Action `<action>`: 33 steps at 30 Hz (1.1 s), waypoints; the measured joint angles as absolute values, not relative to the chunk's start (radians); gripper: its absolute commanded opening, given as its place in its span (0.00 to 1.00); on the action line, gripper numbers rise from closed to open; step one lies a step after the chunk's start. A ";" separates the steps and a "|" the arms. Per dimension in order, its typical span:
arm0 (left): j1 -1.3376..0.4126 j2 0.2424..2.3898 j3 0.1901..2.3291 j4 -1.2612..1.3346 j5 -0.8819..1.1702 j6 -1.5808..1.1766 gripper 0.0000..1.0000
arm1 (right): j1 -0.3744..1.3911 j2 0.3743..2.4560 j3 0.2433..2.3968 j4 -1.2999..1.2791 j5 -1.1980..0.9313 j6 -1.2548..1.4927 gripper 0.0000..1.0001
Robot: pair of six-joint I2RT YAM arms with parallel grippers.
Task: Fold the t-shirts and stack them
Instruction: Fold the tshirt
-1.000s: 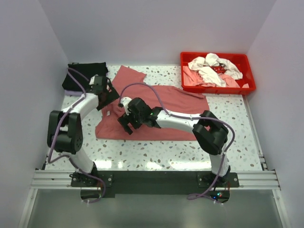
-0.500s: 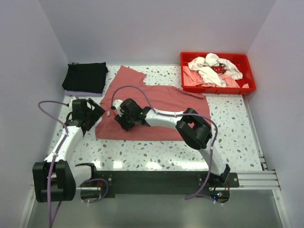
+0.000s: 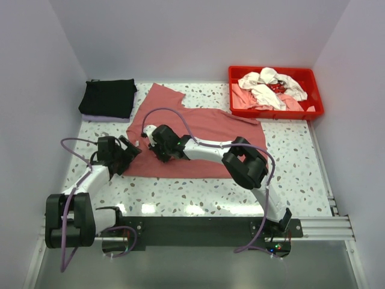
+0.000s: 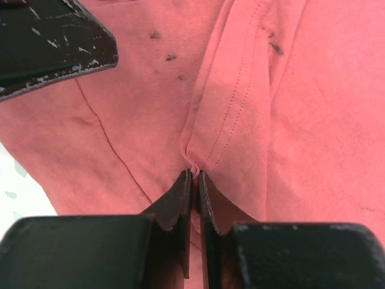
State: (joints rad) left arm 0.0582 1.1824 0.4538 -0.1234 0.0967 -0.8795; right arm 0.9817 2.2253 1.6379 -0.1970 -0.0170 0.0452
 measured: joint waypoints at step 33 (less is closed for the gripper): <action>0.057 1.098 0.447 -0.258 -0.067 -0.871 1.00 | 0.800 2.220 1.672 -0.234 0.134 0.267 0.59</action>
State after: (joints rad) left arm 0.0566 1.0981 0.4469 -0.2577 -0.0669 -0.8711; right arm 0.8001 2.2196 1.6718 -0.2337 0.1345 0.2672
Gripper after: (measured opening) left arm 0.997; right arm 0.508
